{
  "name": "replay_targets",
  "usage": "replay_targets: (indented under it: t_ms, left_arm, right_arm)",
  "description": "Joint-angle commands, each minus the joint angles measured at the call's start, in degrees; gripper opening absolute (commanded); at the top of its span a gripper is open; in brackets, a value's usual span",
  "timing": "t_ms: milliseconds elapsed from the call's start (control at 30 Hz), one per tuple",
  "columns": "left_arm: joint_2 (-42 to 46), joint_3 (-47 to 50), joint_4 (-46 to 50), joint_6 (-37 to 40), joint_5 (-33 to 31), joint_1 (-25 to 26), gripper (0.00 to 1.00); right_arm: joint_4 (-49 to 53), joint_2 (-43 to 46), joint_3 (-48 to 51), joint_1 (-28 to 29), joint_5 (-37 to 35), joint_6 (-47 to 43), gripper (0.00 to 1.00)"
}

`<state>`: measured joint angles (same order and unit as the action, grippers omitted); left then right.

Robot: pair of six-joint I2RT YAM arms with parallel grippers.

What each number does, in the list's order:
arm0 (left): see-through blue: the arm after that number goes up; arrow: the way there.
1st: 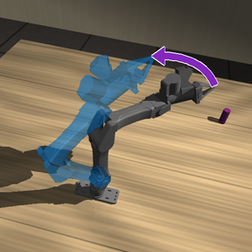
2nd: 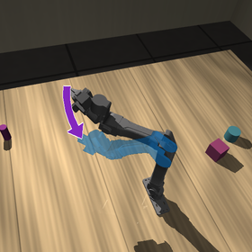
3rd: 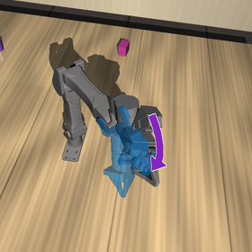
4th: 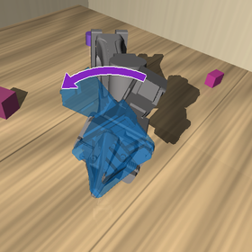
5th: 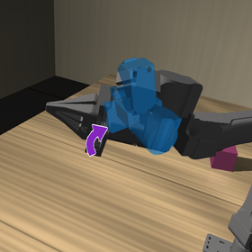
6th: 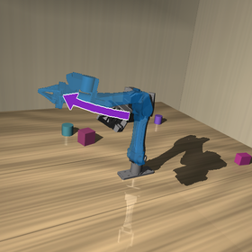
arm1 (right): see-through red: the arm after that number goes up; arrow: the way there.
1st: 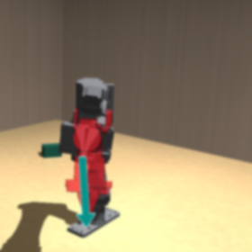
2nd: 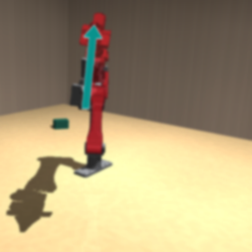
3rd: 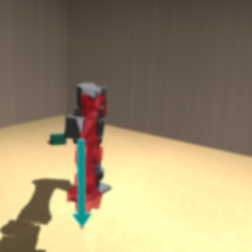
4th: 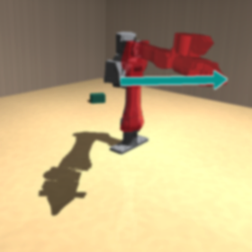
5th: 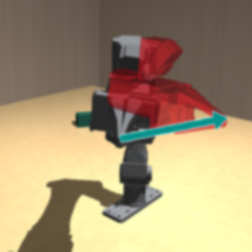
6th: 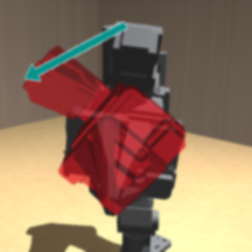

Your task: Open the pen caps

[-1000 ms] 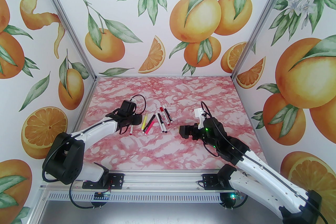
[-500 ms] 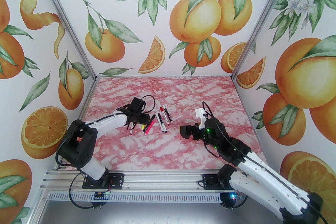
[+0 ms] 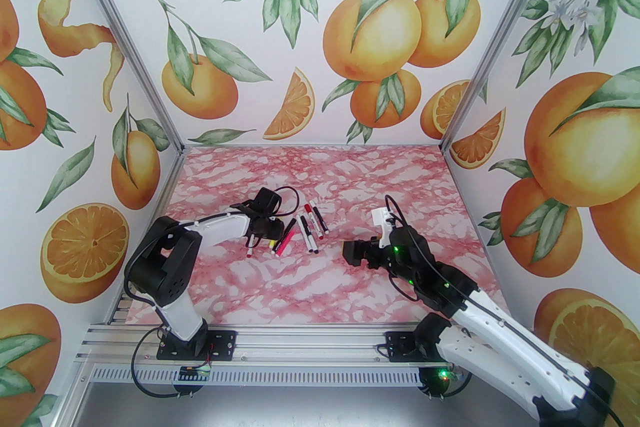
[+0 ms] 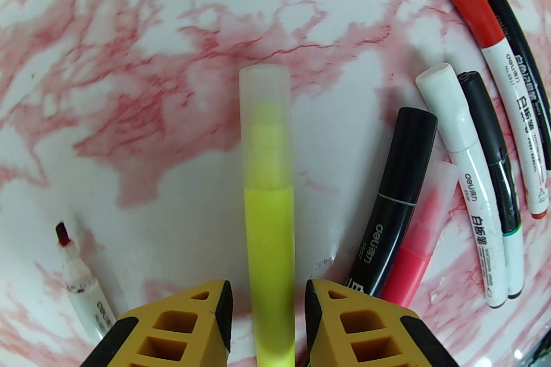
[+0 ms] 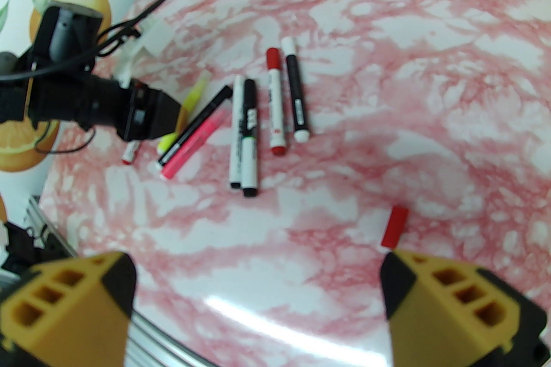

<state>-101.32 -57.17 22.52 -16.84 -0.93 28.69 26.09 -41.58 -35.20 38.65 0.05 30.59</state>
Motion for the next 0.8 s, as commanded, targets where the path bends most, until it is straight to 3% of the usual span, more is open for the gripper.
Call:
replay_targets:
  t_ms: [0, 433, 767]
  left_arm:
    - [-1.48, -2.61, 1.14, 1.75, -1.4, 0.62, 0.32]
    - [-4.32, -3.26, 3.79, 2.96, -6.78, 1.02, 0.25]
    - [0.53, -5.02, 4.48, 3.78, -4.26, 0.8, 0.22]
  right_arm:
    - [0.46, 0.8, 0.91, 0.38, 0.46, 0.83, 1.0]
    - [-0.16, 0.72, 1.27, 0.42, 0.71, 1.39, 1.0]
    - [-7.03, 1.92, 5.71, 0.4, 3.83, 8.36, 0.99]
